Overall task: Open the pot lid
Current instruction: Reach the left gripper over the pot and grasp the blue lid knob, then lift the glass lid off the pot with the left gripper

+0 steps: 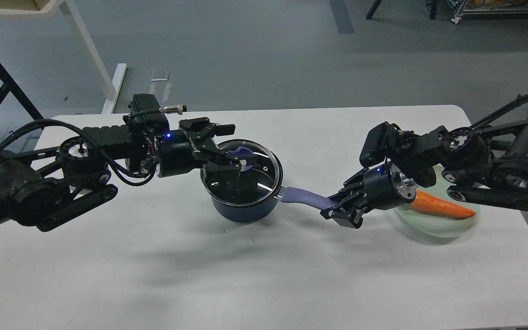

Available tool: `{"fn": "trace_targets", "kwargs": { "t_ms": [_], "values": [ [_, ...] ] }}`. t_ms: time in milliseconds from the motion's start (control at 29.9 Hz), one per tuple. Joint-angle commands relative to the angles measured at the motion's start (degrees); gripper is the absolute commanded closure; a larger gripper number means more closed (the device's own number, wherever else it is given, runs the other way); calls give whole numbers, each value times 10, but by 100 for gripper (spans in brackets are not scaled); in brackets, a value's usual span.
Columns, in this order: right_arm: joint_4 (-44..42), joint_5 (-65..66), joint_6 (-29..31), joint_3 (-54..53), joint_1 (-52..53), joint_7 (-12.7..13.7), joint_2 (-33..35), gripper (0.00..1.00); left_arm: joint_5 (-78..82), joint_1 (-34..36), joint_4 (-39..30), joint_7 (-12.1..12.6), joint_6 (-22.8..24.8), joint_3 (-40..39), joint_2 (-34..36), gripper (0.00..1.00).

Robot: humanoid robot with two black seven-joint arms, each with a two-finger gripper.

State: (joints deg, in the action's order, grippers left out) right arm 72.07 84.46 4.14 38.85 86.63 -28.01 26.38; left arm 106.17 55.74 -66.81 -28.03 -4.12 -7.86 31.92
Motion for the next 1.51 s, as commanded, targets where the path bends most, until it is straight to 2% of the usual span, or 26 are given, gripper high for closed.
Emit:
{"fn": "trace_targets", "kwargs": {
  "t_ms": [0,268,536,703,736,837,937,1071,1305,1473],
  "values": [
    [1,1,0,0,0,0,-1,69,35,0,18,0,-4,2,-26,1],
    [2,0,0,-1,0,0,-3,69,68,-1,93,0,-31,4,-73,1],
    [2,0,0,-1,0,0,-3,69,69,-5,114,0,-33,16,-83,1],
    [2,0,0,0,1,0,-4,68,69,-6,115,0,-33,21,-81,5],
    [2,0,0,-1,1,0,-5,69,69,-6,115,0,-33,23,-81,7],
    [2,0,-1,-1,2,0,-5,69,69,-7,115,0,-33,23,-80,25],
    [2,0,-1,-1,2,0,-5,68,69,-8,115,0,-33,24,-78,35],
    [2,0,-1,0,2,0,-5,68,69,-5,115,0,-33,24,-78,62],
    [2,0,-1,-1,2,0,-5,68,64,8,101,0,-34,27,-67,62],
    [2,0,-2,-1,1,0,-2,68,41,42,53,0,-33,26,-2,61]
  ]
}}
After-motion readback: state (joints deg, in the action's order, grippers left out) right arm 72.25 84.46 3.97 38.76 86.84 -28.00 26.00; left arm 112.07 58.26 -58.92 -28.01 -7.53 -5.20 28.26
